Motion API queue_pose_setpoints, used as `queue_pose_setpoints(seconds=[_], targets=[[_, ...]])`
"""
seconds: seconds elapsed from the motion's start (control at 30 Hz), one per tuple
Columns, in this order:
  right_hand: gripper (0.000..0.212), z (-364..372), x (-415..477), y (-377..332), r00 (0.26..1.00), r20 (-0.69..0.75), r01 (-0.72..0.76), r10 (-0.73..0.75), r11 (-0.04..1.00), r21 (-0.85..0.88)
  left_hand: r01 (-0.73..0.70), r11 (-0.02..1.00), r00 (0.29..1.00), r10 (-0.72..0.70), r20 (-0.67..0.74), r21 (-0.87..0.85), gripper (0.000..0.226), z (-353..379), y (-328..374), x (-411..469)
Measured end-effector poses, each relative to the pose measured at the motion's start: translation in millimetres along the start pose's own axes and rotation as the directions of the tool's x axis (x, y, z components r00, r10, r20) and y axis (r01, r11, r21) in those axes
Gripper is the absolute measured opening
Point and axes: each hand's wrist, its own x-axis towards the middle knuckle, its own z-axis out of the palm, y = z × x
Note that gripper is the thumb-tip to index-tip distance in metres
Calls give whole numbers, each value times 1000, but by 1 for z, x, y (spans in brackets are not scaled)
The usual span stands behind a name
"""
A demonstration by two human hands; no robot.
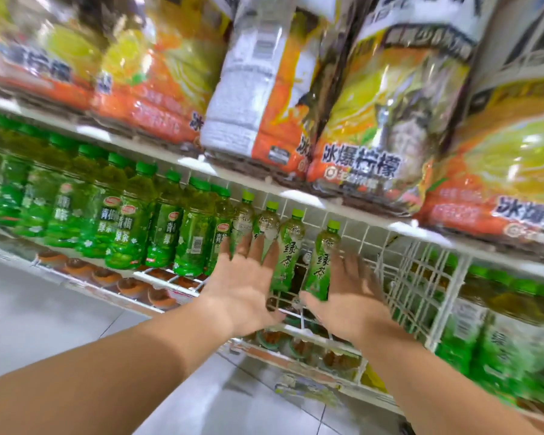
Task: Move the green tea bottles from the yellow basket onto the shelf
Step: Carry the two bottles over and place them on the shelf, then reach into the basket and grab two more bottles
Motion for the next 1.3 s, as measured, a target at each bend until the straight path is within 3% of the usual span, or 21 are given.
queue_pose_setpoints(seconds=[0.13, 0.3, 0.53, 0.63, 0.8, 1.07, 1.3], targets=[[94, -34, -59, -23, 998, 40, 56, -52, 991, -118, -83, 996, 995, 84, -45, 14, 113, -35, -10, -50], [93, -60, -138, -43, 989, -74, 111, -124, 980, -166, -159, 984, 982, 166, -87, 82, 117, -84, -18, -114], [90, -122, -250, -49, 994, -102, 26, -39, 991, -130, -274, 952, 954, 287, -86, 137, 121, -163, -33, -187], [89, -148, -294, -45, 987, -153, -63, 49, 994, -84, -296, 951, 946, 304, -109, 85, 118, -188, -24, -216], [89, -184, -363, -28, 965, -210, -175, 158, 982, -66, -403, 915, 899, 403, -169, 37, 112, -227, 15, -251], [90, -220, -449, 29, 908, -302, -312, 291, 950, -23, -538, 834, 806, 552, -214, 122, 109, -290, 103, -276], [90, -236, -529, 112, 885, -342, -335, 317, 942, 7, -656, 735, 694, 677, -246, 172, 107, -319, 208, -302]])
